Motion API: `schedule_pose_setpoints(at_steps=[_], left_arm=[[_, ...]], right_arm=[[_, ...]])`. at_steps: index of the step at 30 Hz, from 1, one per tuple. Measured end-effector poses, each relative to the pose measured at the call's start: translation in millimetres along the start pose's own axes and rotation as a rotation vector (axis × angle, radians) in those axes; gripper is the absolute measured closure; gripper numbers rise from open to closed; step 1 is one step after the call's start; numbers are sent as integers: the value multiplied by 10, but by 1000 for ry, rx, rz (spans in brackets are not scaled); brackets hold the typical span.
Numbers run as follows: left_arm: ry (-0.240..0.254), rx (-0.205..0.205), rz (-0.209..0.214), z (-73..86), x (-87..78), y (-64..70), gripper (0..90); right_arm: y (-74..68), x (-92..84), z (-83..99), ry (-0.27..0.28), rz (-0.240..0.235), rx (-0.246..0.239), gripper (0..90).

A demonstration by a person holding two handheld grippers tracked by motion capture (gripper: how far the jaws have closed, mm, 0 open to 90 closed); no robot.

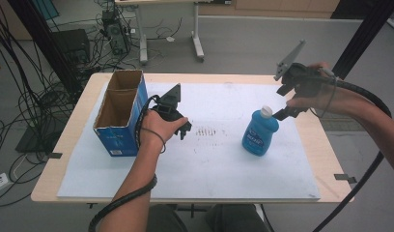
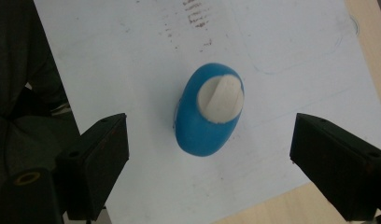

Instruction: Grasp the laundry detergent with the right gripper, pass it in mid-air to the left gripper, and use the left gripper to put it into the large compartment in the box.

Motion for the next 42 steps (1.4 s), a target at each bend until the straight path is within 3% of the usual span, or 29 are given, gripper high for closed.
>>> schedule_pose_setpoints(at_steps=[2, 11, 22, 31, 42], left_arm=[[4, -1, -1, 12, -2, 4, 58], [14, 1, -1, 46, -2, -30, 58], [11, 19, -18, 112, 37, -27, 58], [22, 24, -15, 134, 43, -37, 57], [33, 23, -21, 151, 33, -44, 57]], right_arm=[[10, -25, 151, 16, 15, 37, 106], [-10, -40, 533, 88, 50, 114, 80], [-69, 134, 953, 216, 77, 209, 60], [-161, 410, 1165, 308, 107, 255, 48], [-208, 682, 1299, 398, 158, 271, 40]])
Point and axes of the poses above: each handheld gripper's, and its own axes: x roughly forward along the jaws, z roughly out of its underside, y roughly to its right, the point moved 2 cm from there along x, roughly forward along the jaws, and after that the axes turned 14 degrees about y, right-handed, at the moved point
